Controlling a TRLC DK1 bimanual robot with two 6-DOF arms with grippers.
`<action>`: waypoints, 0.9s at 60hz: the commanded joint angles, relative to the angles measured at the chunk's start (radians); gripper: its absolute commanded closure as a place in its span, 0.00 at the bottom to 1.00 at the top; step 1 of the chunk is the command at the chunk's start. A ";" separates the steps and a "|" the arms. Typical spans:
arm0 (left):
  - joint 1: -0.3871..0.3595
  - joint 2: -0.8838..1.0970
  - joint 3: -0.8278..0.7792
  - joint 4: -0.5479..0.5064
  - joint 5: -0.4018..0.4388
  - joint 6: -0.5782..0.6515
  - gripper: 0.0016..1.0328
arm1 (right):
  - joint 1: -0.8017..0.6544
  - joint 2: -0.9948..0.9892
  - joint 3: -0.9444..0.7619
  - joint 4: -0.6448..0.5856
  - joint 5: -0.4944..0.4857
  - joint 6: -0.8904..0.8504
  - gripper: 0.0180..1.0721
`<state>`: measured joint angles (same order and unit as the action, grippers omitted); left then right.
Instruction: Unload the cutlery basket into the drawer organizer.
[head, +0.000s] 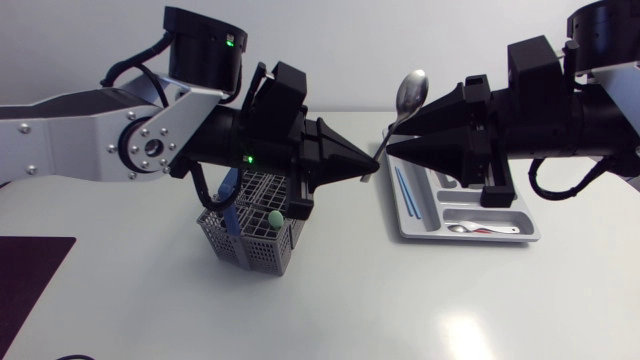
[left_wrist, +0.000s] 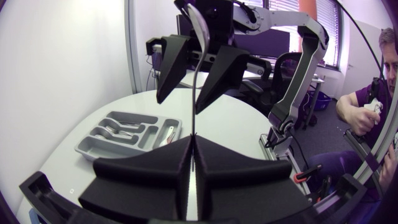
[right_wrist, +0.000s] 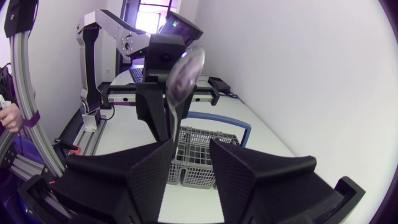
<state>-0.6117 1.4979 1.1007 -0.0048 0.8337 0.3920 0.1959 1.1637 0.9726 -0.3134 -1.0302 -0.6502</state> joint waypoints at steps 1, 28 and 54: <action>0.000 0.036 0.031 -0.011 0.022 -0.008 0.97 | 0.016 0.014 0.026 0.004 -0.024 0.032 0.62; 0.023 0.035 0.059 -0.034 0.044 -0.001 0.97 | 0.033 0.042 0.026 0.004 -0.039 0.032 0.74; 0.023 0.039 0.059 -0.037 0.051 0.002 0.97 | 0.039 0.040 0.014 -0.049 -0.088 -0.009 0.94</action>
<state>-0.5926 1.5253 1.1290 -0.0437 0.8783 0.3965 0.2218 1.1912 0.9813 -0.3340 -1.0916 -0.6361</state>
